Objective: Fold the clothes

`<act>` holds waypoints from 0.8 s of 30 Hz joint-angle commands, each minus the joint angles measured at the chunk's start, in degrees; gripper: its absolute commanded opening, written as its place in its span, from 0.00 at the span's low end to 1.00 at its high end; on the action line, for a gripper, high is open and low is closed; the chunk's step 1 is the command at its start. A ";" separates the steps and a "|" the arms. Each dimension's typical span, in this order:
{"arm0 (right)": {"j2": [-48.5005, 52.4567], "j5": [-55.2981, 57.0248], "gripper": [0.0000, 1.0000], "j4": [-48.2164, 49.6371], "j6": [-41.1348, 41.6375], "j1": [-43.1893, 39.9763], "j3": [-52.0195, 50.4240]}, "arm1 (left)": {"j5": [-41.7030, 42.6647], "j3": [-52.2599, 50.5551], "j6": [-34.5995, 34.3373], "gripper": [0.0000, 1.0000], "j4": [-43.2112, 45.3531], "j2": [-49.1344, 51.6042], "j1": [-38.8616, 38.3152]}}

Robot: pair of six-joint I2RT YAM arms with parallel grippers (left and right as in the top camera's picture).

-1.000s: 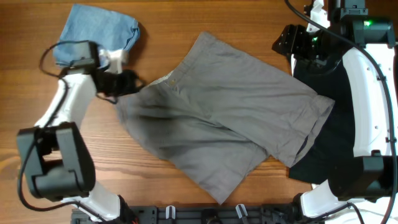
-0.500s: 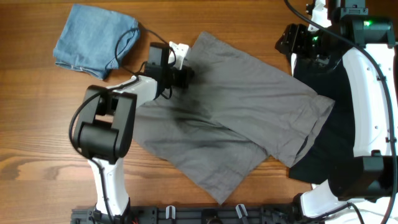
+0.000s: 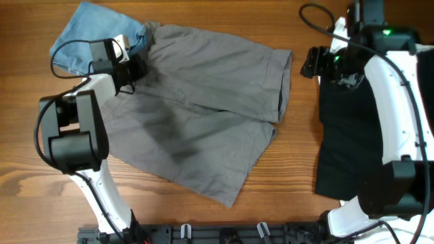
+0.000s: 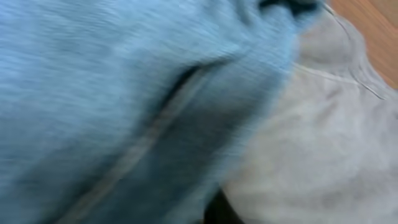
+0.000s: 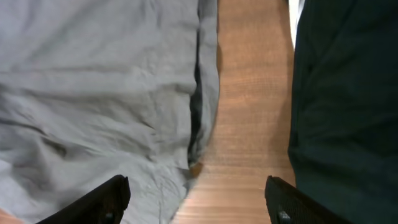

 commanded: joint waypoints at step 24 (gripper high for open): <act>20.33 -0.94 0.04 67.54 15.04 -0.87 -35.15 | -0.35 0.70 8.83 0.53 -40.11 -41.81 -7.17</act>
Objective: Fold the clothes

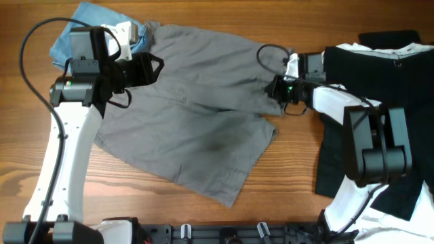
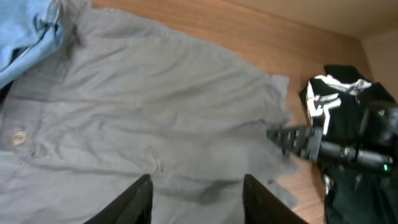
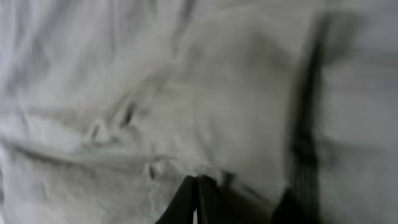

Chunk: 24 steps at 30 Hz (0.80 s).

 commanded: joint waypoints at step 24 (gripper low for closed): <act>-40.04 -9.09 0.49 -38.32 -4.92 -8.44 8.66 | -20.83 -7.15 -3.45 1.00 -17.42 3.13 16.70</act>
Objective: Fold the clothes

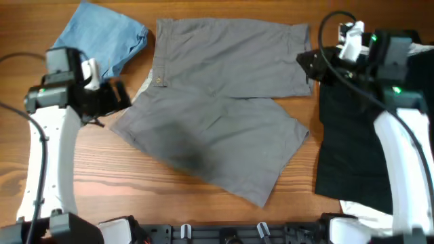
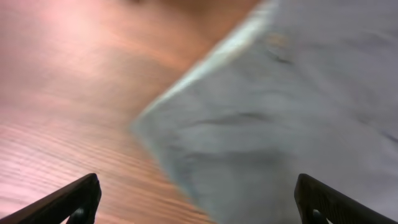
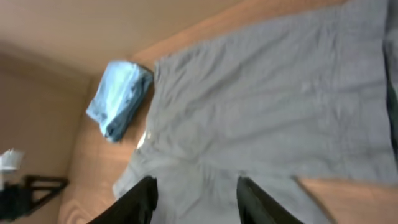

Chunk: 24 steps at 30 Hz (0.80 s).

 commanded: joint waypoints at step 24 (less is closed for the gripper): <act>-2.03 3.02 0.54 -5.88 20.92 24.24 -43.85 | 7.04 -6.84 -2.86 0.04 11.50 27.89 8.00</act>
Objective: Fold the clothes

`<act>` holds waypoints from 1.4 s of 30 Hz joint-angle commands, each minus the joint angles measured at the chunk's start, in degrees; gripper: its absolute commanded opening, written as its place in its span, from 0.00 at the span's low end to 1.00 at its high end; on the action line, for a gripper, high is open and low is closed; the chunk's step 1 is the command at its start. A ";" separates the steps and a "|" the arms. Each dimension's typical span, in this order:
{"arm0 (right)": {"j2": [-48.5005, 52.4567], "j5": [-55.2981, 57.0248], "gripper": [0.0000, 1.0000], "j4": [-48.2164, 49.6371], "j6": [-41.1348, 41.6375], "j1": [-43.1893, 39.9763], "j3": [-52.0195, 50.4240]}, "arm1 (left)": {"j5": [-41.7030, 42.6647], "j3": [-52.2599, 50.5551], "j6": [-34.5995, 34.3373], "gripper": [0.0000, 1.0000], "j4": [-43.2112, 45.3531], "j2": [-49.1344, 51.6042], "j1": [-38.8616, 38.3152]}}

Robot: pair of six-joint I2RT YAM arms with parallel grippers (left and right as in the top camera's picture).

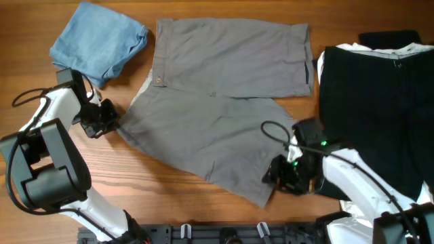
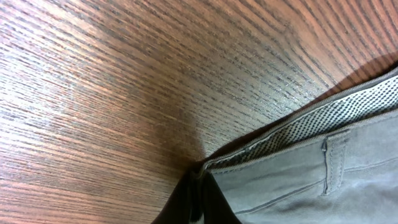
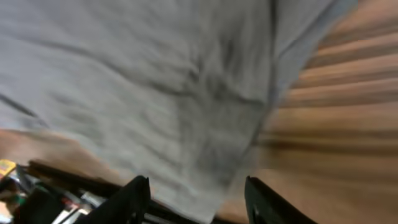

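Note:
The grey shorts (image 1: 224,102) lie spread flat in the overhead view, one leg straight along the far side, the other slanting toward the near right. My left gripper (image 1: 102,119) is at the waistband's near-left corner. In the left wrist view that gripper (image 2: 198,182) is shut on the waistband corner (image 2: 292,134), low on the wood. My right gripper (image 1: 278,173) is at the slanting leg's hem (image 1: 268,193). The right wrist view is blurred, and there the gripper (image 3: 198,190) stands open over the grey cloth (image 3: 155,81).
A folded blue garment (image 1: 98,42) lies at the far left, just beyond my left arm. A black garment (image 1: 376,102) with white under it covers the right side. Bare wooden table (image 1: 169,196) runs along the near edge, where a black rail (image 1: 224,234) sits.
My left gripper was open above the shorts' near-left corner and is now shut on the waistband there. My right gripper has moved from the far right leg to the near leg's hem, still open.
The shorts first lay skewed with the waist over the blue garment, my left gripper at the waist. Then my right gripper was shut on the far leg's hem. After that the shorts lay further right, clear of the blue garment, both grippers open. Now left holds the waistband corner.

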 commanded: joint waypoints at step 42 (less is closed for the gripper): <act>-0.04 11.26 0.37 3.93 33.31 9.57 -3.41 | 0.87 -1.22 1.60 0.49 -4.48 2.05 -0.39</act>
